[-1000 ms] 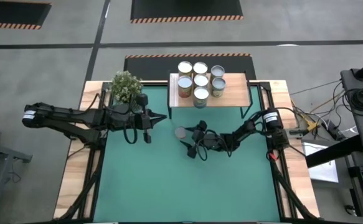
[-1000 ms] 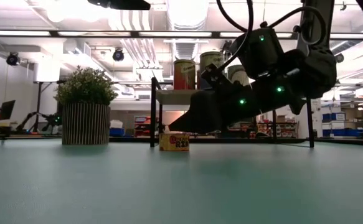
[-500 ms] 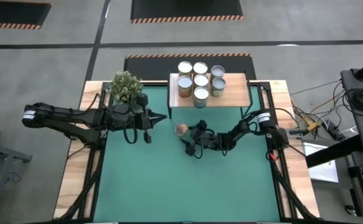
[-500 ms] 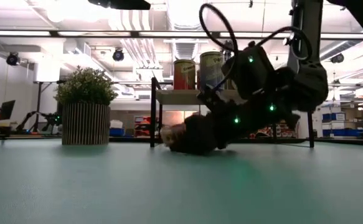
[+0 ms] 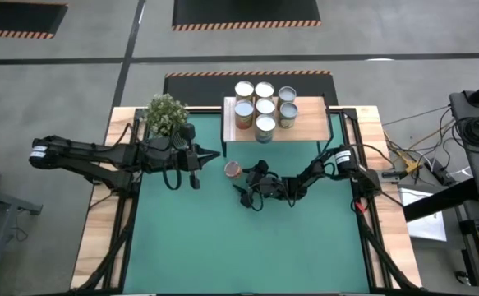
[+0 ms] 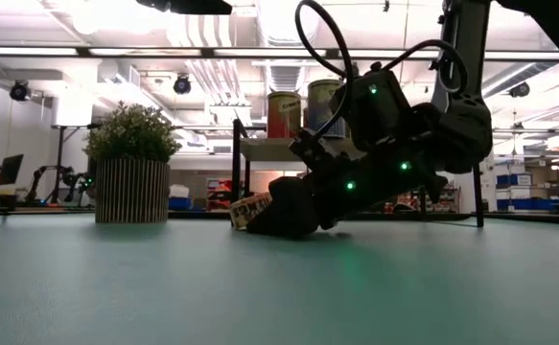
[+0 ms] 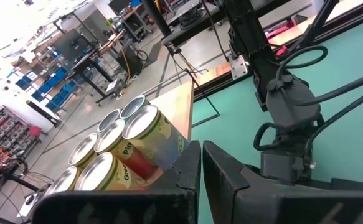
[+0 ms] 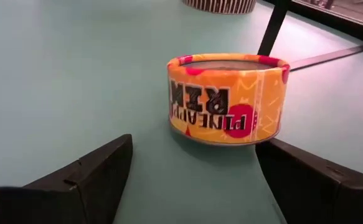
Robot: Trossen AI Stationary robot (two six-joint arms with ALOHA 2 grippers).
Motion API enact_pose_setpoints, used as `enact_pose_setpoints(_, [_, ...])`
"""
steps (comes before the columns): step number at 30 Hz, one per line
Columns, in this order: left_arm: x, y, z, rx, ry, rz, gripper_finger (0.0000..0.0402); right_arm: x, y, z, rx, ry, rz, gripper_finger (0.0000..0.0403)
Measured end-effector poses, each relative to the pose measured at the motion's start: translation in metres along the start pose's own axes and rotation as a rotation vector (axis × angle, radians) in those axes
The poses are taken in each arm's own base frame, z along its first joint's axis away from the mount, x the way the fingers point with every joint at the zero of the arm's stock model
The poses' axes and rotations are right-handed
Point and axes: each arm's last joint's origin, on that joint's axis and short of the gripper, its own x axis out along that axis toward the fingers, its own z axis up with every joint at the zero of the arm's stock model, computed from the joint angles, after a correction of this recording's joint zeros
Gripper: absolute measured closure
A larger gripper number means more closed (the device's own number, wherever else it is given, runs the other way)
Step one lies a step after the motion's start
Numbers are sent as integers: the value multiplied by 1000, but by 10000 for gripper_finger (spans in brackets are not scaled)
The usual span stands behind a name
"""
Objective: Pick and place cans onto a shelf
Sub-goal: Put the canned pineapple rings on the shelf
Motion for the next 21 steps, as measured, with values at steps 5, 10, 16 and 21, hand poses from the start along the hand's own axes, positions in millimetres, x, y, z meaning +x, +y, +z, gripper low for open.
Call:
enact_pose_setpoints(5, [0, 0, 0, -5, -1, 0, 402, -2, -1, 7, -17, -13, -9, 74])
enact_pose_setpoints(10, [0, -1, -1, -26, 13, -7, 402, -8, -2, 21, -59, 1, -27, 75])
enact_pose_setpoints(16, [4, -7, -10, -51, 100, -51, 402, -12, -2, 46, -105, 4, 42, 76])
enact_pose_setpoints(21, [12, -21, -28, -71, 267, -128, 402, -18, -1, 59, -133, 15, 64, 76])
